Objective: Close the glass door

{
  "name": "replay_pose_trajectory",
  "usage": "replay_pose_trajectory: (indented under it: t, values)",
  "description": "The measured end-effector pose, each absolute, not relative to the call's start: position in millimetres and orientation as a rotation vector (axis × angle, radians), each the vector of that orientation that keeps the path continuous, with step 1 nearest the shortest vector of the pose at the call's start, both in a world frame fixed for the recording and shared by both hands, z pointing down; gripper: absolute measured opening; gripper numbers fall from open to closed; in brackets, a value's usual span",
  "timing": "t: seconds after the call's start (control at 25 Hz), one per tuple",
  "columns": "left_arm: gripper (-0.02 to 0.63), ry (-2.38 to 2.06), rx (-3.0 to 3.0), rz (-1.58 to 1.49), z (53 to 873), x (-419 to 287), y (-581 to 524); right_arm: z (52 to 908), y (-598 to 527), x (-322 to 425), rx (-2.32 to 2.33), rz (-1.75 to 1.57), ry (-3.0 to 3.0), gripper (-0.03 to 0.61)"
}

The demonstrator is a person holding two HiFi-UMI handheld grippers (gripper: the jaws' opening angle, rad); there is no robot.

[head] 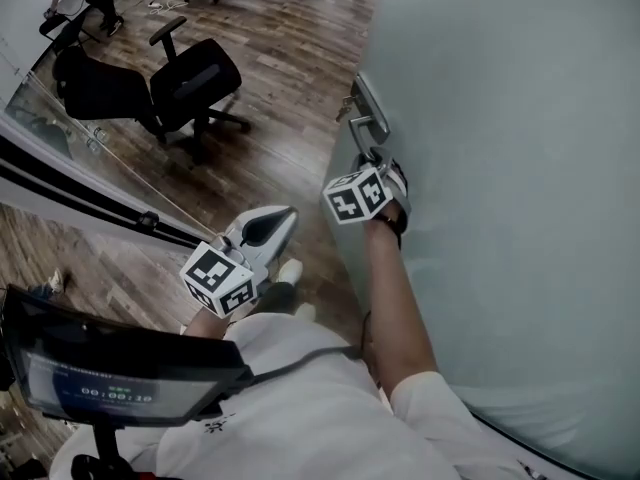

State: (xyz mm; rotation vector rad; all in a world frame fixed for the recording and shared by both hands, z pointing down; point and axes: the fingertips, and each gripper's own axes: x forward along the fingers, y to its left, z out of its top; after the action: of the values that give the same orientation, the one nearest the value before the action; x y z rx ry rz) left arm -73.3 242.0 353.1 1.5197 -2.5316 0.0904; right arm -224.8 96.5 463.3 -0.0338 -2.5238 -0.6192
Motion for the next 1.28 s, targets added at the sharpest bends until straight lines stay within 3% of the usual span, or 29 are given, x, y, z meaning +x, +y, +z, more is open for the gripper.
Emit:
replay_pose_trajectory:
  t: [0.36, 0.68, 0.92, 1.28]
  values:
    - [0.006, -2.62, 1.283, 0.07, 367.0, -70.9, 291.4, 457.0, 135.5, -254.2, -0.126, -0.651, -2.556, 0.094]
    - [0.006, -2.691, 1.227, 0.077, 355.6, -50.4, 314.4, 455.6, 170.8, -234.8, -0.189, -0.682, -2.572, 0.093]
    - [0.006, -2.718, 1.194, 0.078, 355.0, -78.0, 306.8, 463.4, 172.6, -259.7, -0.269, -0.694, -2.575, 0.093]
    - [0.006, -2.756, 1.211, 0.059, 334.4, -11.2, 410.8, 451.3, 239.3, -184.7, -0.281, -0.729, -2.591, 0.095]
